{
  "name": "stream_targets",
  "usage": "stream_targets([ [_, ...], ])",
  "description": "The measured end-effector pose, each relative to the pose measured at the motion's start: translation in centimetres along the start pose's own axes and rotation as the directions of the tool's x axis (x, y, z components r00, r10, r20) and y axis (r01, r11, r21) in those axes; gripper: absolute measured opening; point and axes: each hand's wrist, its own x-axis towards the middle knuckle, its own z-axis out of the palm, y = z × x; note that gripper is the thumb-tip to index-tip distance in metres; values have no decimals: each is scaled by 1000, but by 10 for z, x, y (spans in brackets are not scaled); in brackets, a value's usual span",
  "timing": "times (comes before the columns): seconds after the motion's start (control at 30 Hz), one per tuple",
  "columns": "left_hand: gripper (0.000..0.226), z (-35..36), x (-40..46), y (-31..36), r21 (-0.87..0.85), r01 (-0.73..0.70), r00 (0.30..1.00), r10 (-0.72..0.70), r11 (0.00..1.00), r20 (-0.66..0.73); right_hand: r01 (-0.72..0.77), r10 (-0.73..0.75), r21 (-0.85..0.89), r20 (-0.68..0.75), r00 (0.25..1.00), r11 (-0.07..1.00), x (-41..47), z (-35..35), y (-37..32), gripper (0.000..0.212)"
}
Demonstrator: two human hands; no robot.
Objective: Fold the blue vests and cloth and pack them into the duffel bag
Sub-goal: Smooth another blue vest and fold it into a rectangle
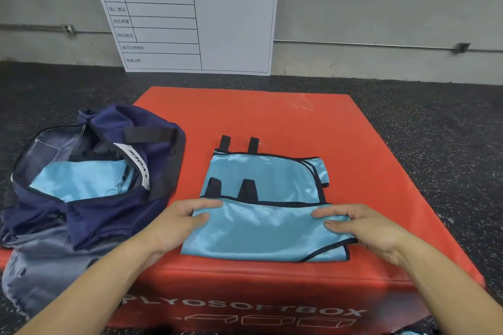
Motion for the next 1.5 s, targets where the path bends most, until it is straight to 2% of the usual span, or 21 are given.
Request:
stream_targets([
  [0.23,44,-1,31,-5,-17,29,991,-31,999,-134,20,-16,27,-133,991,999,26,0,-5,31],
  [0.43,45,5,58,0,42,12,975,-3,999,-221,16,-25,-44,-196,980,999,58,-7,-11,36],
  [0.6,48,11,70,14,201,-34,974,78,979,-213,20,-58,-152,-257,965,988,75,-6,-18,33],
  [0.73,51,9,84,26,346,-150,952,230,926,-203,28,-88,-202,-294,952,979,86,-4,-23,36],
  [0.8,51,6,93,26,364,-165,942,255,917,-216,29,-98,-218,-316,944,975,92,-3,-26,37],
  [0.97,48,6,110,20,289,-60,935,155,955,-319,29,-125,-282,-330,936,959,103,-5,-36,39],
  [1.1,48,4,113,18,237,-57,934,135,970,-331,100,-225,-331,-364,904,938,112,-3,-43,38],
  [1.27,51,-6,119,15,342,-35,938,149,939,-313,56,-203,-383,-355,913,922,126,-2,-43,44],
  [1.4,57,-11,124,13,413,-7,935,152,911,-321,49,-259,-494,-366,894,868,132,-5,-40,47],
  [1.5,61,-10,126,6,559,1,932,202,829,-301,14,-282,-573,-381,881,819,141,-10,-32,52],
])
